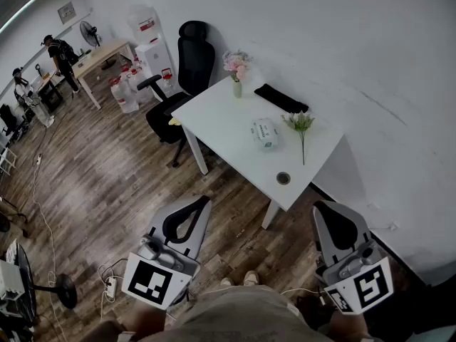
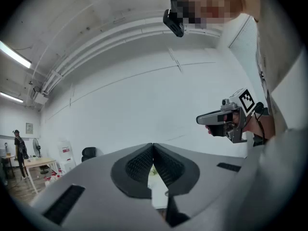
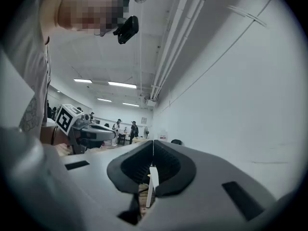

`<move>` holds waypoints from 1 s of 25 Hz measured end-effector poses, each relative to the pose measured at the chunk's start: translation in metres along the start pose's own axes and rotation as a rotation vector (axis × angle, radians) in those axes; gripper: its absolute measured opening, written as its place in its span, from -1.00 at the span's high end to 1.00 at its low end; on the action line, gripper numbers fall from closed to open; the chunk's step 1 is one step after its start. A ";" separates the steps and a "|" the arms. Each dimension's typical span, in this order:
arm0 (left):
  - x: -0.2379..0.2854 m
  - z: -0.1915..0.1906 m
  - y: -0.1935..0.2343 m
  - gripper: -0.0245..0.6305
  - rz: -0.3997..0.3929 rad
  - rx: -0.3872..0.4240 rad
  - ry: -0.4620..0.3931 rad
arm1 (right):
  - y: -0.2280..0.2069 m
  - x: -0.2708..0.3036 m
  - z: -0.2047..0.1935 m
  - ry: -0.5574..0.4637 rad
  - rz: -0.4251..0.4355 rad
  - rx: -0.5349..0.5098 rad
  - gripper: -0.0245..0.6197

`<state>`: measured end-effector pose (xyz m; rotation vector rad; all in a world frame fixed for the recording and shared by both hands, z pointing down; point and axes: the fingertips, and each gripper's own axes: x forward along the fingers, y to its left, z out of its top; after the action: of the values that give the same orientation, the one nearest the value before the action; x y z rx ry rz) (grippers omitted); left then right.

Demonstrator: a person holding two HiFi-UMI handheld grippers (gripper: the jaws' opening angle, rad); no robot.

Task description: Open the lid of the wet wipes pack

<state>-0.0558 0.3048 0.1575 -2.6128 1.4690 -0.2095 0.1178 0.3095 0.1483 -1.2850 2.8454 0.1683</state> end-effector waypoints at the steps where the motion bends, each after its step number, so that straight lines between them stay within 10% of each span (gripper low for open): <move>1: 0.003 -0.001 -0.001 0.87 0.003 -0.002 0.000 | -0.002 0.001 -0.003 0.001 0.004 -0.001 0.83; 25: 0.037 -0.029 -0.006 0.87 0.024 -0.016 0.043 | -0.034 0.014 -0.037 -0.004 -0.009 0.060 0.82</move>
<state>-0.0376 0.2748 0.1886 -2.6178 1.5217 -0.2540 0.1349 0.2725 0.1808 -1.2850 2.8178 0.0848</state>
